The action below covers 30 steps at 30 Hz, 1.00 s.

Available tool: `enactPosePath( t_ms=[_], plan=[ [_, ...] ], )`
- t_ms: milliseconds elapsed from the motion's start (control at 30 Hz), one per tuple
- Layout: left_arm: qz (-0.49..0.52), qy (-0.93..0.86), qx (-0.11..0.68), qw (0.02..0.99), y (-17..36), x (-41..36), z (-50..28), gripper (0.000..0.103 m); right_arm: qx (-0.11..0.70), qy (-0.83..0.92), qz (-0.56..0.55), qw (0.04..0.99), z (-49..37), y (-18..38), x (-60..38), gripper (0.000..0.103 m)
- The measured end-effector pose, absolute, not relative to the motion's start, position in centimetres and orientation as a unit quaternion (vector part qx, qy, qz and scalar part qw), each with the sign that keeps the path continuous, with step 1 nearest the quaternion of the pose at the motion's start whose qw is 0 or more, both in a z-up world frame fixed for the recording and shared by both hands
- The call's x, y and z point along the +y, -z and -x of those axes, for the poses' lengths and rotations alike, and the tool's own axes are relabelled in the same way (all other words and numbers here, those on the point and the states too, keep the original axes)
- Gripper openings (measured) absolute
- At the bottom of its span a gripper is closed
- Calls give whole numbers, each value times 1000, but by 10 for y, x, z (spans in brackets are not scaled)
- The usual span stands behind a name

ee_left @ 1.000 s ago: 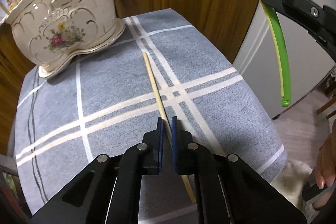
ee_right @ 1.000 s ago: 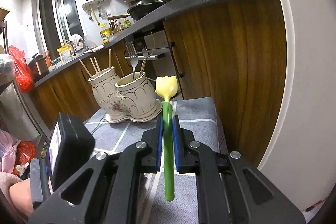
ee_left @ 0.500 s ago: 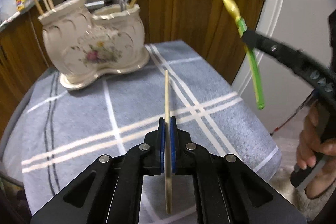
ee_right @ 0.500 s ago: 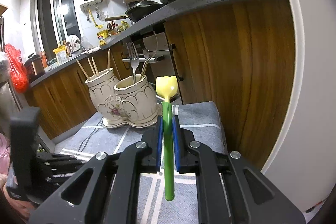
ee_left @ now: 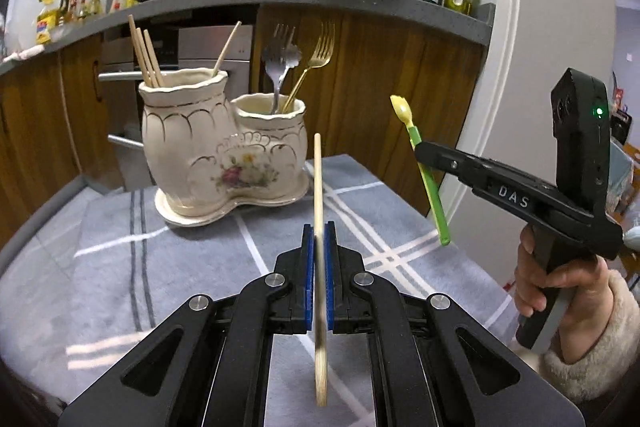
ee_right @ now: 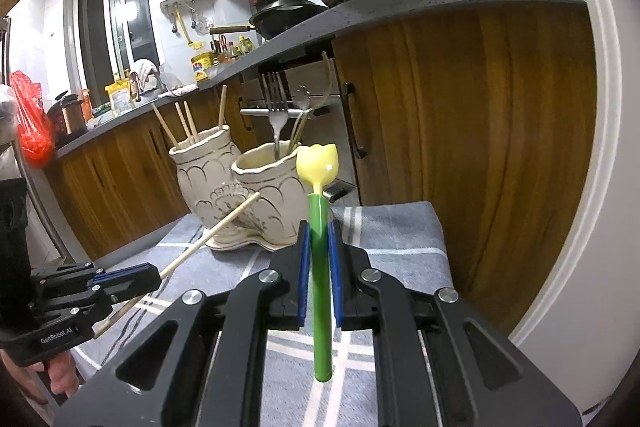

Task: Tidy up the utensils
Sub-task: 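Lift the chopstick with the left tool while the right lifts the green utensil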

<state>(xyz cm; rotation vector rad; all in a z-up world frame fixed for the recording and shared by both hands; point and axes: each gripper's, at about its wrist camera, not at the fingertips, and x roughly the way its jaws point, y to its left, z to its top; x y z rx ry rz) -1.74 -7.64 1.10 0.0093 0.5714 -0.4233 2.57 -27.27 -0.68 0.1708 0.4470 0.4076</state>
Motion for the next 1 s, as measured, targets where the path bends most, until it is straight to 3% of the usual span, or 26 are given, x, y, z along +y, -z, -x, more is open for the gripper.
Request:
enactPosePath(
  t_ms=[533, 600, 667, 733, 767, 800, 1000],
  plan=[
    [-132, 190, 464, 855, 51, -85, -23, 6, 241, -232, -87, 938, -43, 11, -255, 9],
    [-136, 201, 476, 845, 51, -87, -25, 17, 242, -232, -88, 938, -43, 11, -256, 9],
    [-147, 206, 487, 836, 51, -91, -28, 18, 243, -231, -91, 938, -42, 11, -259, 9],
    [-156, 208, 498, 827, 51, -93, -32, 17, 242, -230, -94, 938, -41, 11, -261, 9],
    [-157, 207, 500, 826, 51, -94, -34, 7, 241, -230, -95, 938, -41, 10, -263, 9],
    [-158, 204, 501, 826, 51, -94, -38, 5, 240, -230, -96, 938, -41, 10, -263, 9],
    [-149, 213, 478, 839, 47, -91, -36, 5, 233, -227, -102, 940, -40, 7, -267, 9]
  ],
)
